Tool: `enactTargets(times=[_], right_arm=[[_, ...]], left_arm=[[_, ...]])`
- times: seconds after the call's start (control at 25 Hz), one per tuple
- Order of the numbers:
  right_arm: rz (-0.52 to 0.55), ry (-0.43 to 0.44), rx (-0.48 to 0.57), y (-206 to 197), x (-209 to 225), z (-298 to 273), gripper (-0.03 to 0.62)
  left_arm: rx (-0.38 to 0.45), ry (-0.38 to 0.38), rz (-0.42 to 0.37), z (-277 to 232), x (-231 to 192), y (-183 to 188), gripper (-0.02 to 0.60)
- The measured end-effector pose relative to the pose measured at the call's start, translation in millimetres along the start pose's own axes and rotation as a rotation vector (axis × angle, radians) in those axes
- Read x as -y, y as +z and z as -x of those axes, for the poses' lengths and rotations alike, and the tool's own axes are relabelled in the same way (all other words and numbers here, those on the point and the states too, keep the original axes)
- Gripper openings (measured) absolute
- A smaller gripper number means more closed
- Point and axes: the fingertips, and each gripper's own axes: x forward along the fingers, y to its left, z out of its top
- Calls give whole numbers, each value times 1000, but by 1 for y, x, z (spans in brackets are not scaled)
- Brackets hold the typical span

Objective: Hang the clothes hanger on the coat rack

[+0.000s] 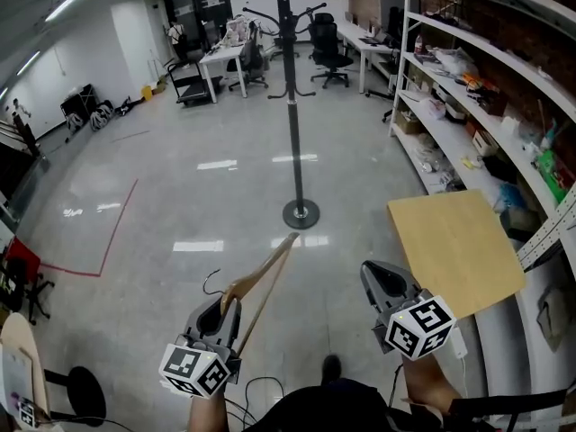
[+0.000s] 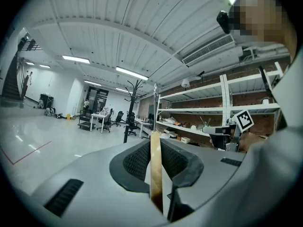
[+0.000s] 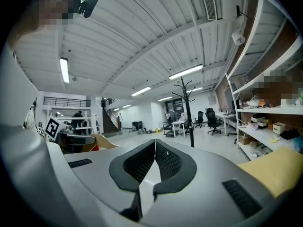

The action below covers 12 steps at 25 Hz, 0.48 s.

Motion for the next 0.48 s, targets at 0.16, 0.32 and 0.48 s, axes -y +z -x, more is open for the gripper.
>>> enactTargets(times=[0.16, 0.32, 0.48], right_arm=[[-4, 17, 22, 20, 46, -29, 8], [-21, 40, 36, 31, 83, -57, 6], [-62, 45, 33, 26, 110, -81, 7]], left_arm=[[-4, -15, -7, -52, 2, 16, 52], [-16, -27, -19, -98, 1, 24, 52], [-48, -28, -12, -131, -7, 24, 52]])
